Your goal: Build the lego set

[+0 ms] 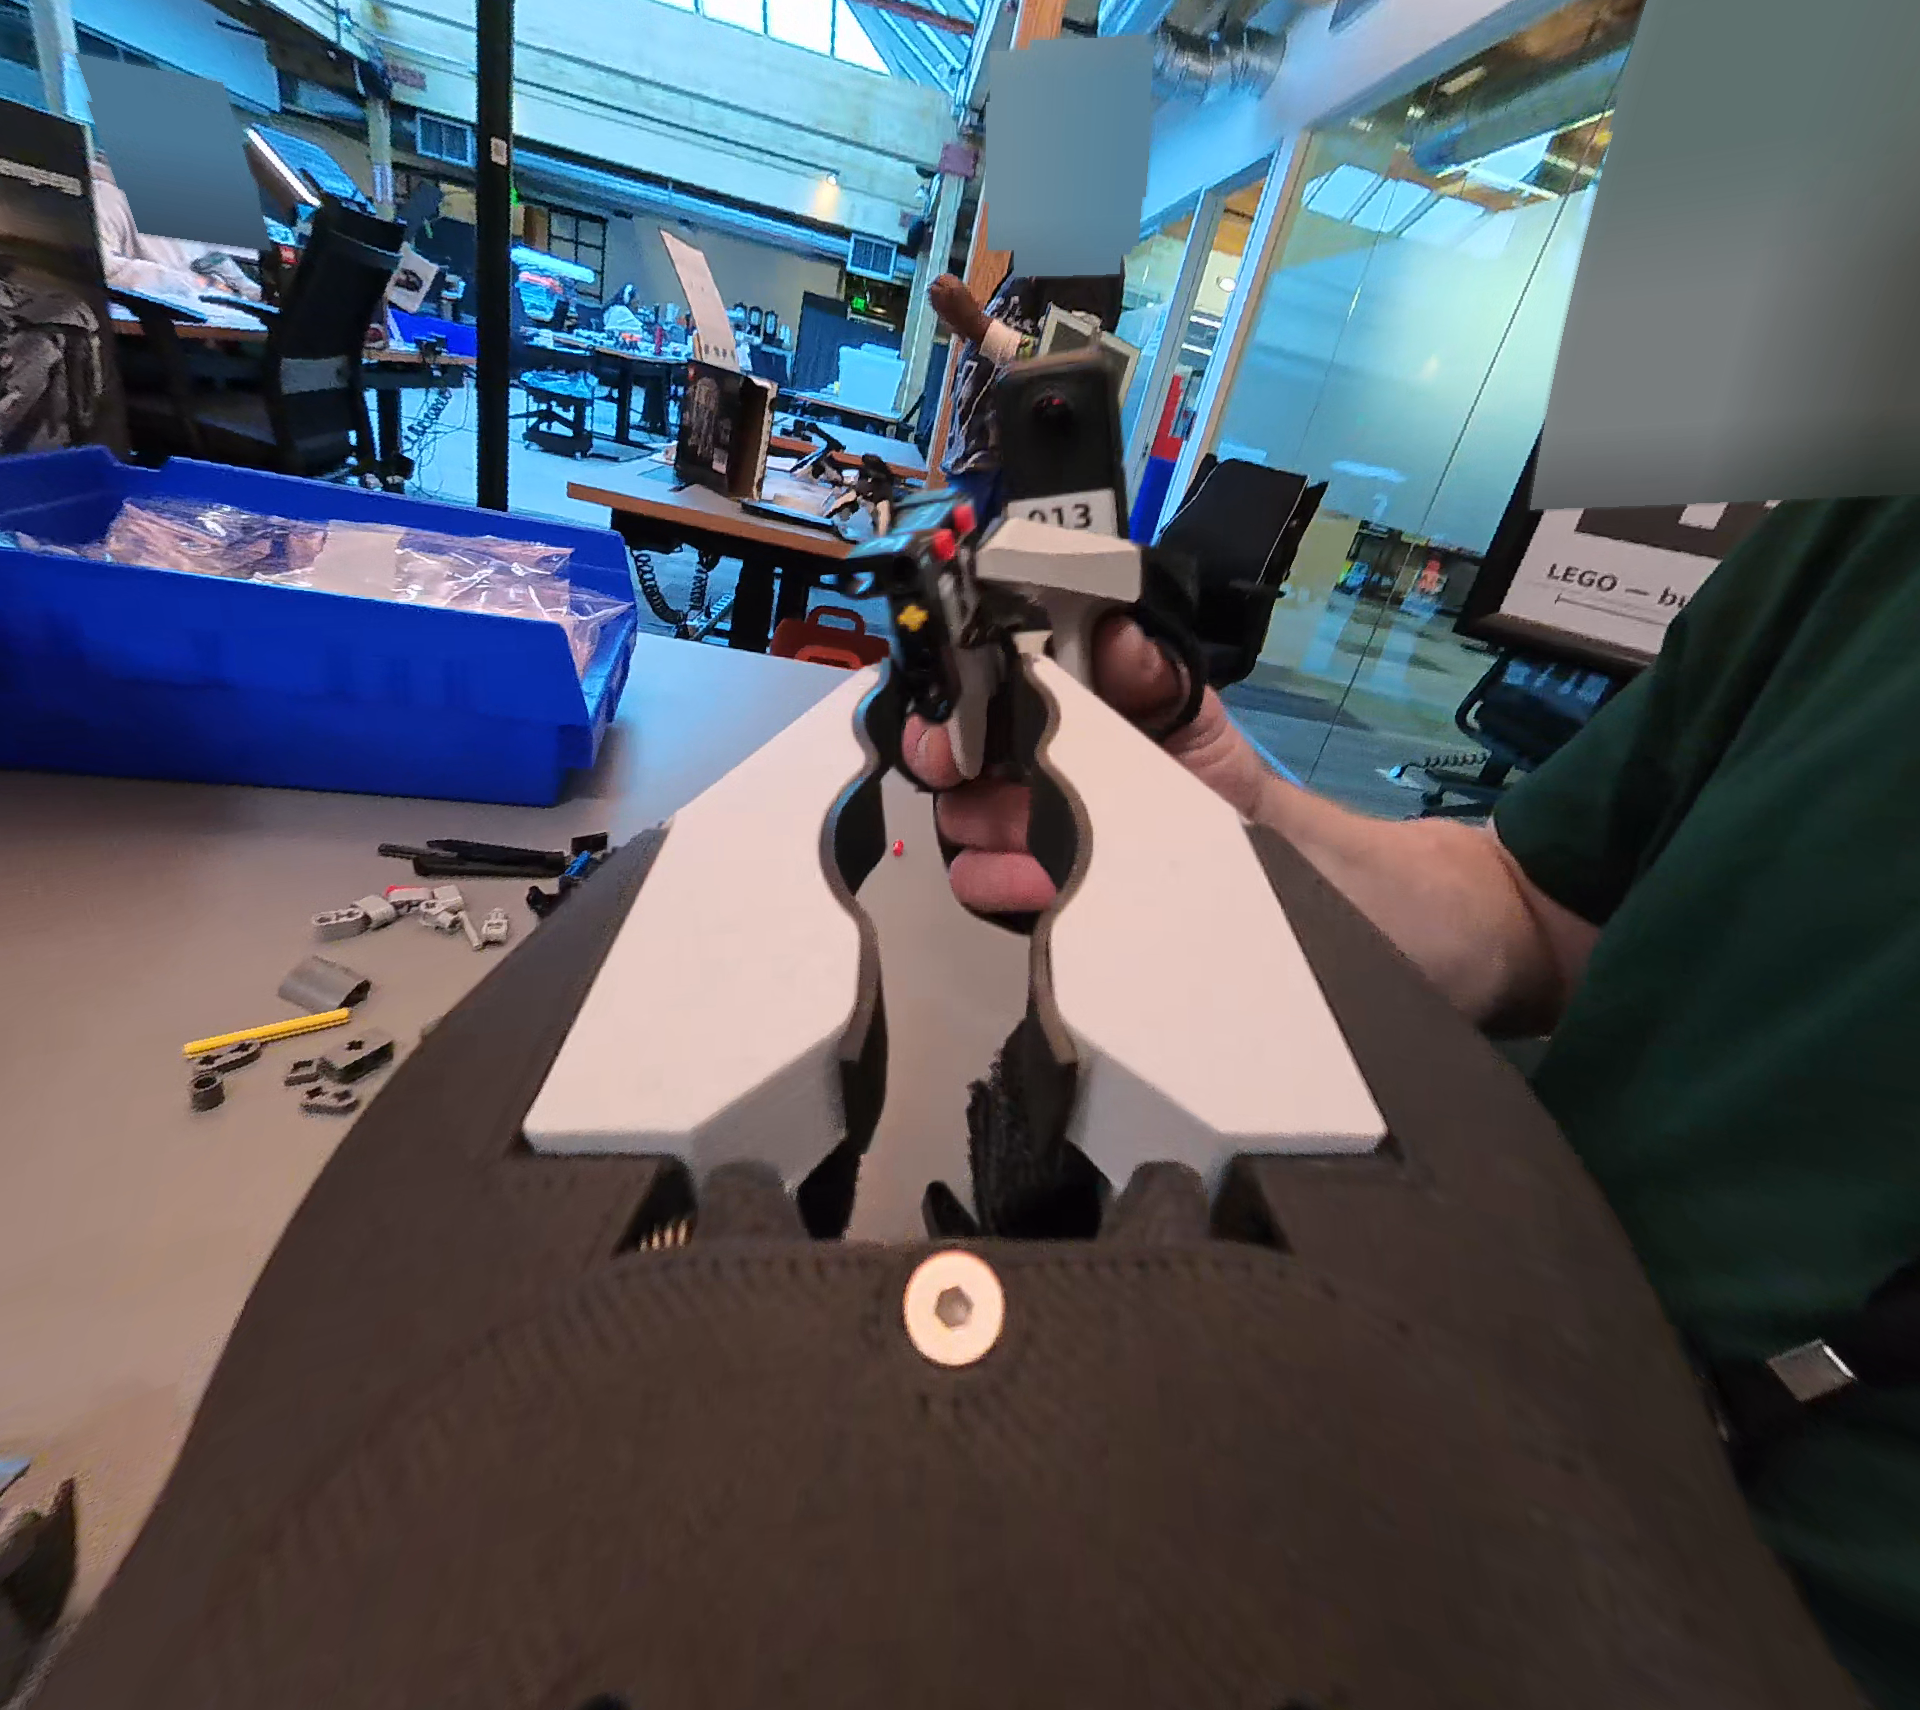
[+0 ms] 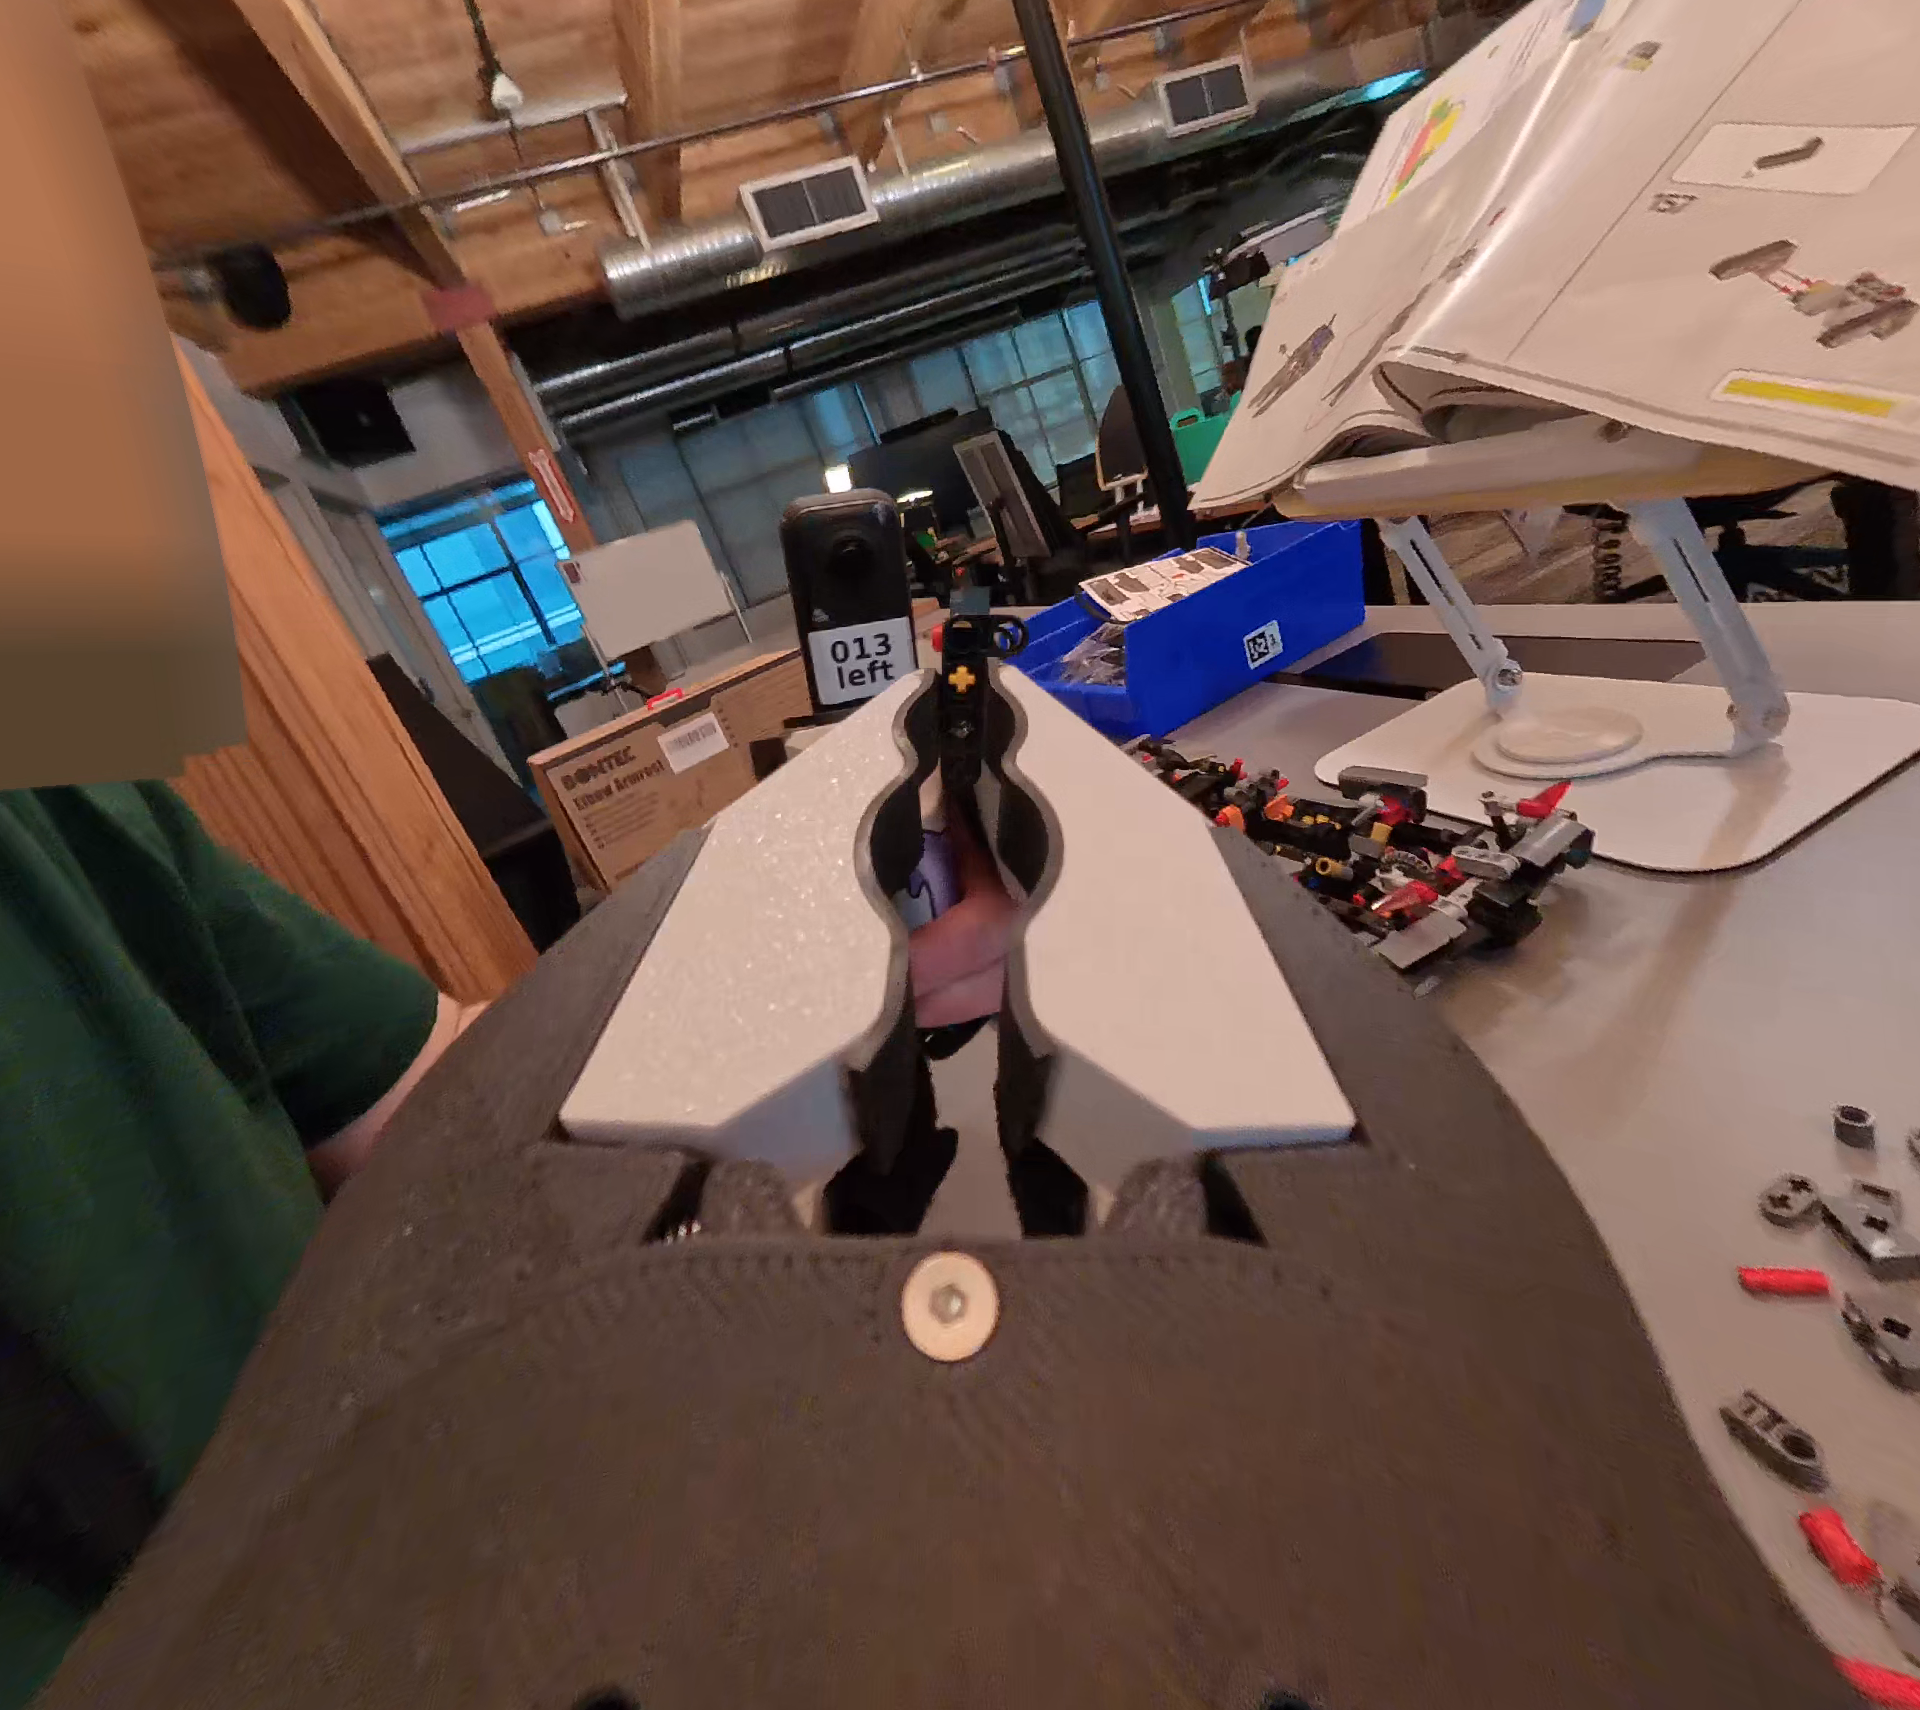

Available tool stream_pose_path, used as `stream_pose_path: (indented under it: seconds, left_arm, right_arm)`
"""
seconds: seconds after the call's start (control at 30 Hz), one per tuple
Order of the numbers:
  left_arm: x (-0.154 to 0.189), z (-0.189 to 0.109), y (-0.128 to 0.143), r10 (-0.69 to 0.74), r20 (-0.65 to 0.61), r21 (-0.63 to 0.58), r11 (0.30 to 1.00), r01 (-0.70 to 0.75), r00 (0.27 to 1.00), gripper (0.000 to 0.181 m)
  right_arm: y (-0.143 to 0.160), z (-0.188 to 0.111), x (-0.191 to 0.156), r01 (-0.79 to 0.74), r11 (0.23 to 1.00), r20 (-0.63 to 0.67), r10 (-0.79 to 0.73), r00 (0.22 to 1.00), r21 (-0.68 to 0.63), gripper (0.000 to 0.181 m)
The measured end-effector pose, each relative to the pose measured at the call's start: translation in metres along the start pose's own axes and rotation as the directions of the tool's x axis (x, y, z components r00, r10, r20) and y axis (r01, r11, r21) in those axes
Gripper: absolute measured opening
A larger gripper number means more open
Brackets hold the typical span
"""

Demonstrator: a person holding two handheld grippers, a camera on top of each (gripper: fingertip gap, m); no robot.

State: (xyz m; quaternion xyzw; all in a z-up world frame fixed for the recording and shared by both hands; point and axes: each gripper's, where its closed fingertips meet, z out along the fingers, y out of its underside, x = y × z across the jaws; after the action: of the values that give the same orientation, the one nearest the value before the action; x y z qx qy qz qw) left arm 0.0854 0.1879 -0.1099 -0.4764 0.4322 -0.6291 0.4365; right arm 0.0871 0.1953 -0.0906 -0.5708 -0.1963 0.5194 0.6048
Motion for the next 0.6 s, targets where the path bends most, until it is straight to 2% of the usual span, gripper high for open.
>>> stream_pose_path:
  seconds: [0.07,0.1,0.2,0.27,0.4,0.5,0.6]
  left_arm:
    - [-0.001,0.0,0.0,-0.005,0.004,0.005,1.0,0.005,1.0,0.015]
    - [-0.003,-0.001,-0.001,-0.002,0.018,0.014,1.0,0.002,1.0,0.007]
    - [-0.001,-0.004,-0.002,-0.018,-0.013,0.018,1.0,0.018,1.0,0.006]
    - [-0.003,-0.004,0.002,0.03,0.015,-0.034,0.999,-0.029,0.999,0.005]
    - [0.005,-0.007,0.012,0.091,-0.029,-0.174,0.98,-0.095,0.995,0.005]
    - [0.008,-0.006,0.022,0.089,-0.048,-0.241,0.966,-0.098,0.995,0.005]
    - [0.007,-0.004,0.038,0.02,-0.057,-0.325,0.945,-0.038,0.998,0.005]
  right_arm:
    - [0.003,0.001,0.001,-0.027,1.0,0.007,0.027,1.0,0.014,0.005]
    - [0.004,0.002,0.001,-0.045,0.999,0.016,0.044,0.999,0.021,0.005]
    - [0.008,0.003,-0.002,-0.051,0.999,0.024,0.05,0.998,0.014,0.005]
    - [0.008,0.0,0.001,-0.009,1.0,-0.009,0.009,1.0,-0.022,0.011]
    - [0.012,-0.008,0.006,0.171,0.963,-0.058,-0.186,0.981,-0.209,0.03]
    - [0.018,-0.01,0.003,0.284,0.891,-0.014,-0.309,0.951,-0.354,0.034]
    - [0.035,-0.008,0.0,0.293,0.816,0.068,-0.3,0.951,-0.498,0.026]
